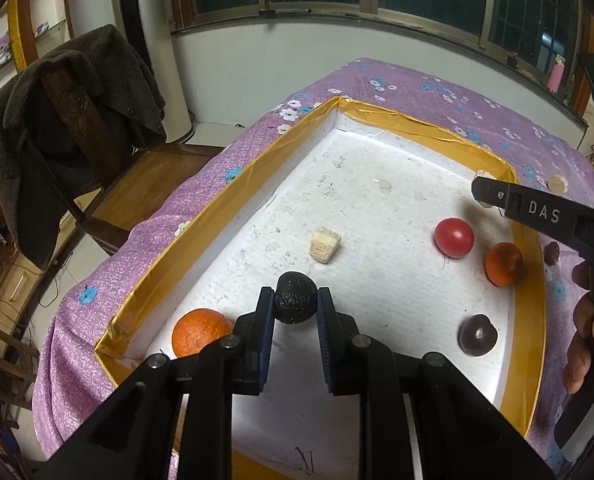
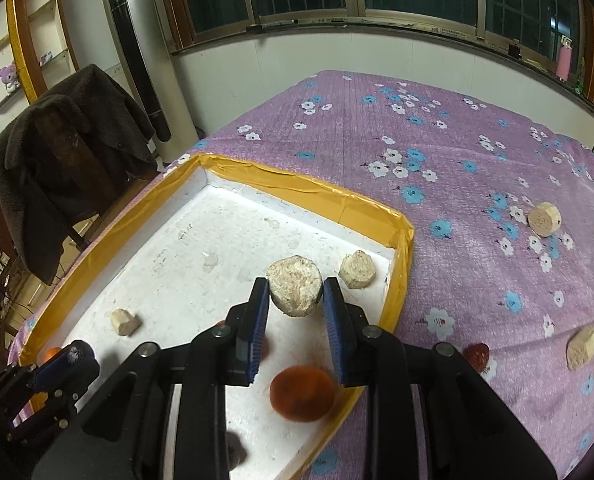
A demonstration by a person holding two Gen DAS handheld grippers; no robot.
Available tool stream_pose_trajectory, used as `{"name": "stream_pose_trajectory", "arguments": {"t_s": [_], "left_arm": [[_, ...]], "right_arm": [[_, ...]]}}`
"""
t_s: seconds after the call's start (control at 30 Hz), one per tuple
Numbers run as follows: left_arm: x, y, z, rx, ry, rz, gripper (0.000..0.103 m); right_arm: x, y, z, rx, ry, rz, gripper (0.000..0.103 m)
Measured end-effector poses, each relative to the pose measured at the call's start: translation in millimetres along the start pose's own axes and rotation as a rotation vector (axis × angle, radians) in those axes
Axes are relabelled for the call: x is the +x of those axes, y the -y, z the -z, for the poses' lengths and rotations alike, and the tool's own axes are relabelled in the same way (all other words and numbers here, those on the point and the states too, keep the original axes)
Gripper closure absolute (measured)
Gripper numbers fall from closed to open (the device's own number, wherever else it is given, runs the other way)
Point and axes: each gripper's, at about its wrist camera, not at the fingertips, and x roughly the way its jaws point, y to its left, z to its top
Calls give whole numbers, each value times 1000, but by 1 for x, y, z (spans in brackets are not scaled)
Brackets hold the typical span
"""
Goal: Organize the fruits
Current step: 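Open the left tool to release the black fruit into the tray, then grasp a cream chunk from the cover with the left tool while the right tool holds its round cream piece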
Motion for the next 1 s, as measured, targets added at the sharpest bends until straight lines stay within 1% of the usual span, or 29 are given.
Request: {"name": "stream_pose_trajectory", "arguments": {"t_s": [0.03, 0.07, 0.1, 0.13, 0.2, 0.27, 0.3, 0.37, 0.47, 0.53, 0.6, 0.63, 0.7, 0.83, 0.9, 0.97, 1.0], "left_arm": [[0, -1, 0, -5, -5, -3, 82], [-1, -4, 0, -15, -11, -7, 78], [-2, -6, 0, -23, -11, -8, 68], [-5, -8, 0, -32, -9, -4, 62], [-14, -13, 1, -45, 17, 4, 35], [-29, -19, 4, -58, 74, -20, 26], [-36, -22, 6, -67, 104, -27, 25], [-46, -25, 7, -90, 134, -32, 25], [-62, -22, 12, -122, 165, -2, 23], [-69, -11, 15, -108, 173, 24, 22], [-74, 9, 19, -62, 180, 59, 21], [-75, 20, 21, -40, 180, 75, 21], [-75, 43, 24, 8, 171, 106, 21], [-73, 90, 31, 115, 139, 164, 21], [-74, 110, 34, 156, 137, 185, 21], [-74, 129, 36, 198, 136, 199, 21], [-73, 139, 36, 219, 137, 207, 21]], "right_arm": [[3, -1, -1, 0, -11, -4, 73], [4, -2, -1, -4, -14, -3, 73], [6, -3, -2, -10, -17, -1, 73], [8, -5, -2, -19, -24, 0, 70], [5, -6, -2, -20, -22, -1, 40], [-4, -3, -1, -11, 0, 6, 32], [-9, -1, 0, -2, 10, 16, 32], [-31, 10, 6, 27, 47, 10, 31], [-69, 30, 23, 51, 109, 42, 25], [-92, 47, 39, 76, 138, 61, 22], [-112, 68, 57, 104, 151, 93, 19], [-124, 85, 70, 128, 158, 122, 18], [-135, 111, 87, 164, 151, 168, 18], [-154, 174, 118, 266, 139, 273, 18], [-156, 206, 127, 325, 121, 308, 18], [-155, 225, 129, 340, 111, 335, 18], [-153, 233, 128, 343, 106, 343, 20]]}}
